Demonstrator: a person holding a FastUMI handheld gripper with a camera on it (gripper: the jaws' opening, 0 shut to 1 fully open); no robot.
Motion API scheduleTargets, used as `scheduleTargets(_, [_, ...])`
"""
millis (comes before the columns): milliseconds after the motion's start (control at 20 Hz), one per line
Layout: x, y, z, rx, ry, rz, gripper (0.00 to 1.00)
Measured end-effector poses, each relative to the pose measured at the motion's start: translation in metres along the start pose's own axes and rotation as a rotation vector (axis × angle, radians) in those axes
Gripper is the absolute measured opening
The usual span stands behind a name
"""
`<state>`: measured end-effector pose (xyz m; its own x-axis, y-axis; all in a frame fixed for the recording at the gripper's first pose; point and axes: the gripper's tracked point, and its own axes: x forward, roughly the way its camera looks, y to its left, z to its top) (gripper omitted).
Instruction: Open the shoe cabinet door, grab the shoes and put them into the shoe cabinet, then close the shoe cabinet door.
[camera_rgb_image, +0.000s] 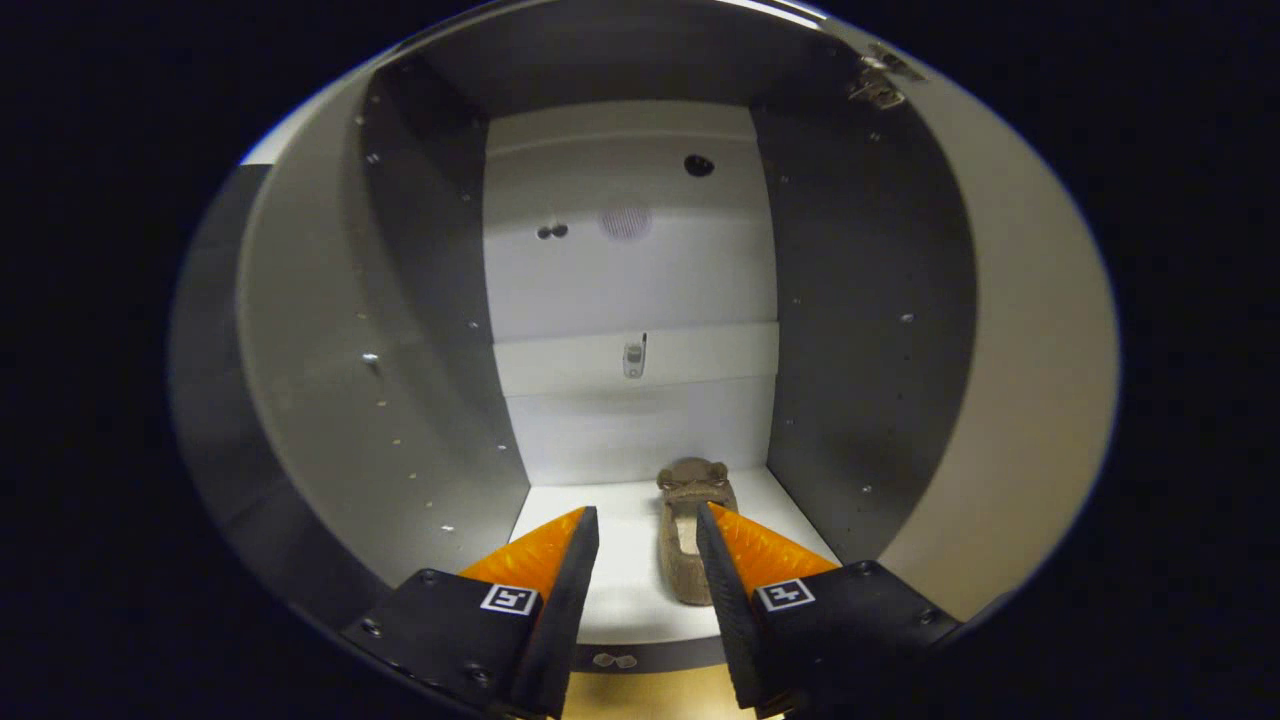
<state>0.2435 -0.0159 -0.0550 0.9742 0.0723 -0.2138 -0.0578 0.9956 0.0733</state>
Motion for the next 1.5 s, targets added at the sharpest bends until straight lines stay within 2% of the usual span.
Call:
scheduleTargets(50, [-0.020, 0.004, 0.003, -0.004, -0.008, 0.013, 0.64])
scheduleTargets(200, [-0.057, 0.005, 0.010, -0.015, -0.063, 0.016, 0.94])
scheduleTargets(300, [-0.084, 0.003, 0.015, 0.004, -0.106, 0.015, 1.00])
scheduleTargets(650, [-0.169, -0.021, 0.014, 0.060, -0.195, -0.016, 0.98])
scheduleTargets(1050, [-0.252, -0.052, -0.023, 0.048, -0.136, -0.109, 0.98])
scheduleTargets(1300, [-0.303, -0.076, -0.020, 0.069, -0.168, -0.065, 0.98])
scheduleTargets(1500, [-0.346, -0.120, -0.019, 0.048, -0.163, -0.020, 0.98])
